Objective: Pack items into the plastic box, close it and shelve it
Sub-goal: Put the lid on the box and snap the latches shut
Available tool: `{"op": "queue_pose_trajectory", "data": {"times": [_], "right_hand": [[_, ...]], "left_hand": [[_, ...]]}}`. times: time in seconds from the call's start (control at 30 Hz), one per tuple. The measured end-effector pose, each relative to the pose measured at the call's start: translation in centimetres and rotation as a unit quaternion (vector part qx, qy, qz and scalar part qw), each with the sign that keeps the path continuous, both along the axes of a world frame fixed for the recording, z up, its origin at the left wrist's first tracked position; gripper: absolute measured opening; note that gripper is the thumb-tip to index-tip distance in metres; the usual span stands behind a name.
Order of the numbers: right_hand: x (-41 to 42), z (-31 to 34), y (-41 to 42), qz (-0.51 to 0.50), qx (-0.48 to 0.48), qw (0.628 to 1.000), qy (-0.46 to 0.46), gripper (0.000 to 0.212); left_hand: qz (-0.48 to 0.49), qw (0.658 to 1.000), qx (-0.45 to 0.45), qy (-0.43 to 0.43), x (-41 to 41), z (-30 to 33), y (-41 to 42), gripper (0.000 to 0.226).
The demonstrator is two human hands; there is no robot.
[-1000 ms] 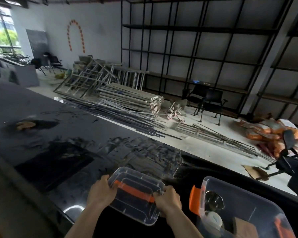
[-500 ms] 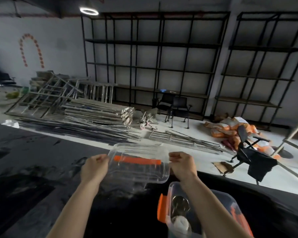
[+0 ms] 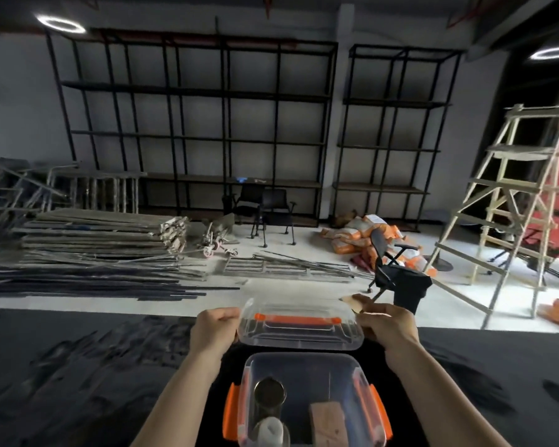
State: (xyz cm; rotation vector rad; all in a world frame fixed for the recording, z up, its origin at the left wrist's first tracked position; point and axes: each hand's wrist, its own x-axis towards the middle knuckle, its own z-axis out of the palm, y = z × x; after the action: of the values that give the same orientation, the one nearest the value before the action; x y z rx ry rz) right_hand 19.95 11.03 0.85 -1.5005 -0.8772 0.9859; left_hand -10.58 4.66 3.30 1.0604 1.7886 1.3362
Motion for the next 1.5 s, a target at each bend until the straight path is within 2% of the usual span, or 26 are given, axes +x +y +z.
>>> {"op": "queue_pose_trajectory", "data": {"times": [0.1, 0.2, 0.4, 0.47, 0.53, 0.6, 0.7, 0.8, 0.9, 1.0, 1.07, 1.17, 1.37, 1.5], "right_hand": [[-0.1, 1.8, -2.1, -0.016, -0.009, 1.000, 0.013, 0.032], [-0.2, 2.8, -2.7, -0.016, 0.012, 1.000, 0.023, 0.032], [-1.4, 7.1, -3.9, -0.017, 0.087, 0.994, 0.059, 0.013], [-1.6, 8.2, -4.1, -0.014, 0.112, 0.990, 0.086, 0.007], [-1.7, 8.5, -4.0, 0.002, 0.112, 0.986, 0.125, 0.027], [-1.8, 8.6, -3.8, 0.015, 0.090, 0.985, 0.146, 0.043], [-1.8, 8.3, -3.7, 0.026, 0.060, 0.989, 0.130, 0.033], [-1.5, 6.8, -3.5, 0.041, 0.024, 0.996, 0.073, 0.026], [-1.0, 5.0, -3.7, 0.041, 0.004, 0.999, -0.007, 0.037], [-1.0, 3.2, -4.0, 0.051, -0.020, 0.996, -0.063, 0.032], [-1.3, 2.1, -4.5, 0.072, -0.044, 0.981, -0.173, 0.023], [-1.8, 1.0, -6.1, 0.075, -0.052, 0.951, -0.297, 0.029], [-1.7, -0.2, -7.5, 0.064, -0.073, 0.938, -0.332, 0.029], [-1.8, -1.3, -7.8, 0.072, -0.102, 0.929, -0.348, 0.037]], "left_hand": [[-0.007, 1.000, -0.003, -0.003, 1.0, 0.0, 0.1, 0.023], [-0.014, 1.000, 0.012, 0.004, 1.6, 0.9, -0.3, 0.023], [-0.040, 0.993, 0.110, -0.010, 1.3, 3.5, -0.5, 0.045], [-0.050, 0.986, 0.144, -0.061, 1.4, 4.4, -0.8, 0.035], [-0.045, 0.980, 0.150, -0.121, 1.4, 4.9, -1.0, 0.023], [-0.039, 0.971, 0.150, -0.183, 1.3, 4.7, -1.1, 0.022], [-0.015, 0.965, 0.142, -0.218, 1.1, 4.0, -1.2, 0.024], [0.010, 0.966, 0.118, -0.230, 1.0, 3.1, -1.6, 0.008], [0.007, 0.976, 0.092, -0.196, 0.6, 1.7, -2.1, 0.022], [0.005, 0.986, 0.067, -0.152, 0.8, 0.4, -2.7, 0.026], [0.003, 0.993, 0.043, -0.107, 1.0, -0.7, -2.9, 0.023], [0.004, 0.999, 0.013, -0.034, 1.2, -2.4, -3.2, 0.028], [-0.004, 0.997, -0.014, 0.077, 1.6, -4.2, -3.9, 0.034], [-0.012, 0.991, -0.014, 0.130, 2.2, -4.7, -4.3, 0.032]]}}
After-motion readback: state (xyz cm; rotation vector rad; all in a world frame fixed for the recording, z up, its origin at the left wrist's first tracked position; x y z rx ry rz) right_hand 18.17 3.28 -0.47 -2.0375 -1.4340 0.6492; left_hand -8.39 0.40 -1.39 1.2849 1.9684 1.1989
